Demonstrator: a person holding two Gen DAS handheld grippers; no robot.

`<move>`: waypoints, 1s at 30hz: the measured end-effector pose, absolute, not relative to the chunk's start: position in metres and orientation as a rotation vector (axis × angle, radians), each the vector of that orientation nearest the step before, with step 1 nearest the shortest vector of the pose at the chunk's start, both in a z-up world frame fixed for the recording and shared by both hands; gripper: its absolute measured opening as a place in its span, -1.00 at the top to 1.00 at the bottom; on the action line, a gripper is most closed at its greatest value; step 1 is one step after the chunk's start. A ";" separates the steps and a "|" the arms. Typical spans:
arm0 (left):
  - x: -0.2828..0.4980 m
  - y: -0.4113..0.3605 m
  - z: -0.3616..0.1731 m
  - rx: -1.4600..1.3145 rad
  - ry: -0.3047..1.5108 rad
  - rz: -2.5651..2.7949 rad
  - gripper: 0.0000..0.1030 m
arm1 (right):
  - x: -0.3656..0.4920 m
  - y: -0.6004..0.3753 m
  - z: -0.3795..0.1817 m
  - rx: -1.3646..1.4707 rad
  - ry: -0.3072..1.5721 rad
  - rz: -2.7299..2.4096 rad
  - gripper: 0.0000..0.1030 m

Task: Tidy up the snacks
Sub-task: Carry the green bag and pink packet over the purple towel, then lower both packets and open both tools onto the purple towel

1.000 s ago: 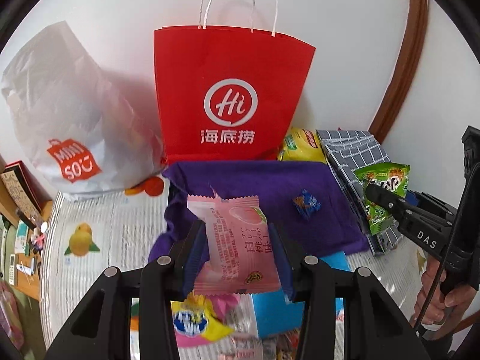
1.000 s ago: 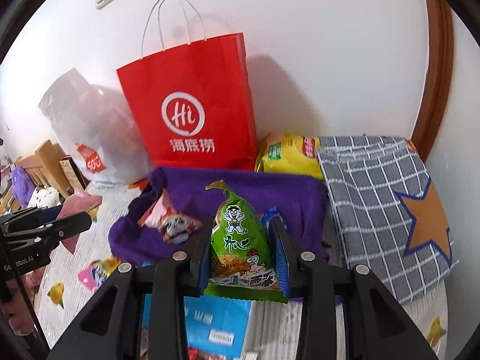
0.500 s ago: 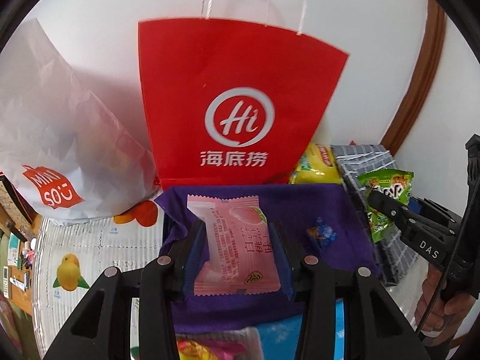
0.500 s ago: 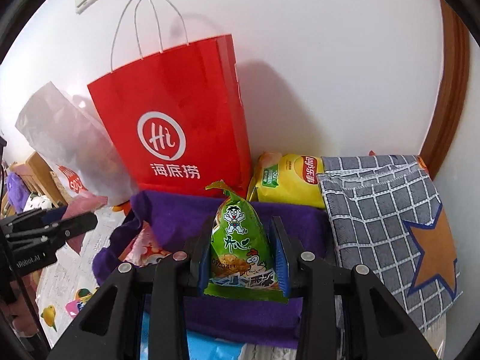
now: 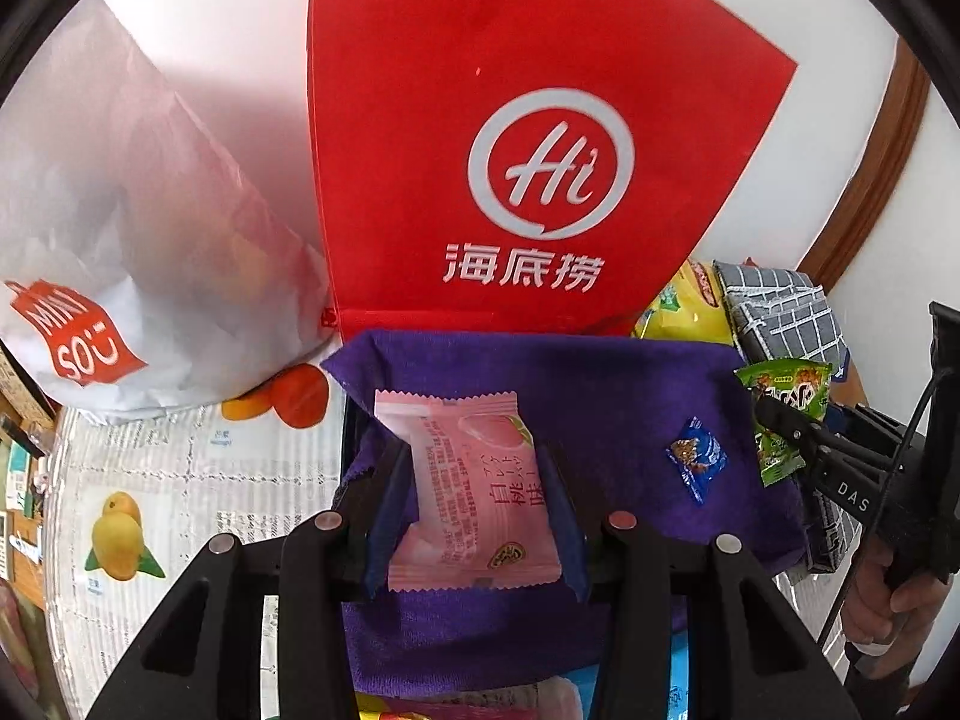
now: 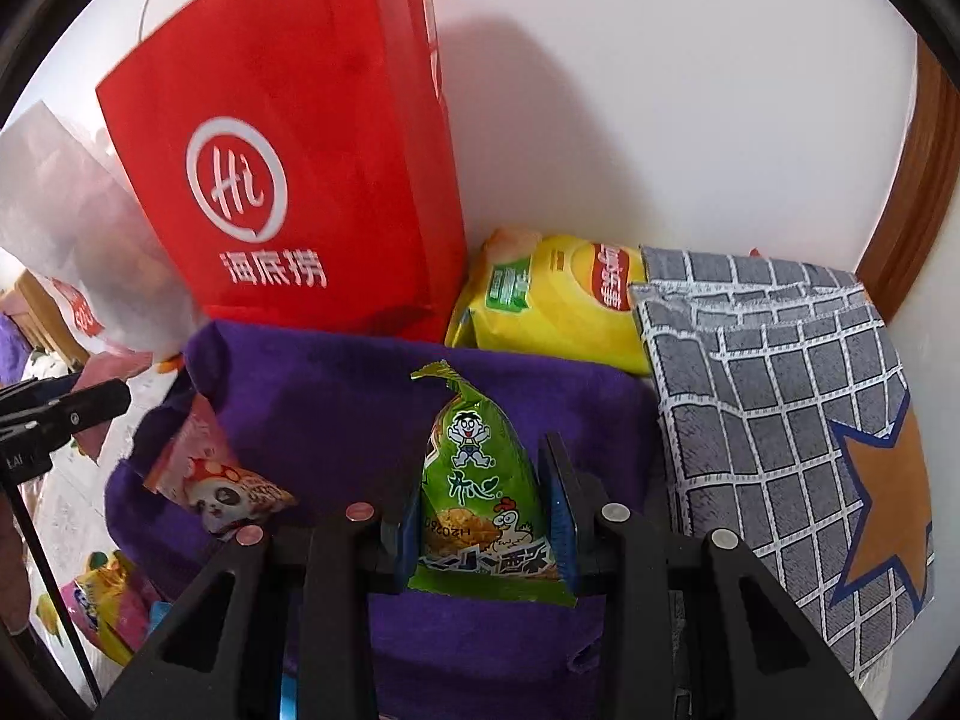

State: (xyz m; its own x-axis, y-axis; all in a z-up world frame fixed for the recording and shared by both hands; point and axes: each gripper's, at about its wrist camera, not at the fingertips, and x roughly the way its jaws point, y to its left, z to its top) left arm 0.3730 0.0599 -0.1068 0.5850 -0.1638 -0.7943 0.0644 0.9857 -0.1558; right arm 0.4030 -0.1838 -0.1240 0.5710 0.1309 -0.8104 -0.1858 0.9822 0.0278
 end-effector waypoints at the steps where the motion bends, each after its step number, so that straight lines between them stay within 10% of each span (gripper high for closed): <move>1: 0.375 0.060 -0.109 -0.118 0.943 -0.133 0.18 | 0.403 -0.183 -0.128 -0.070 0.952 0.189 0.32; 30: 0.385 0.056 -0.138 -0.101 1.037 -0.136 0.18 | 0.406 -0.166 -0.165 -0.129 1.046 0.235 0.31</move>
State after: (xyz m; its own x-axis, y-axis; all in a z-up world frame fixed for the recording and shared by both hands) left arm 0.3848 0.0557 -0.1376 0.5020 -0.1604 -0.8499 0.0645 0.9869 -0.1482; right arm 0.4063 -0.1665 -0.1648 0.4794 0.1306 -0.8678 -0.2528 0.9675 0.0060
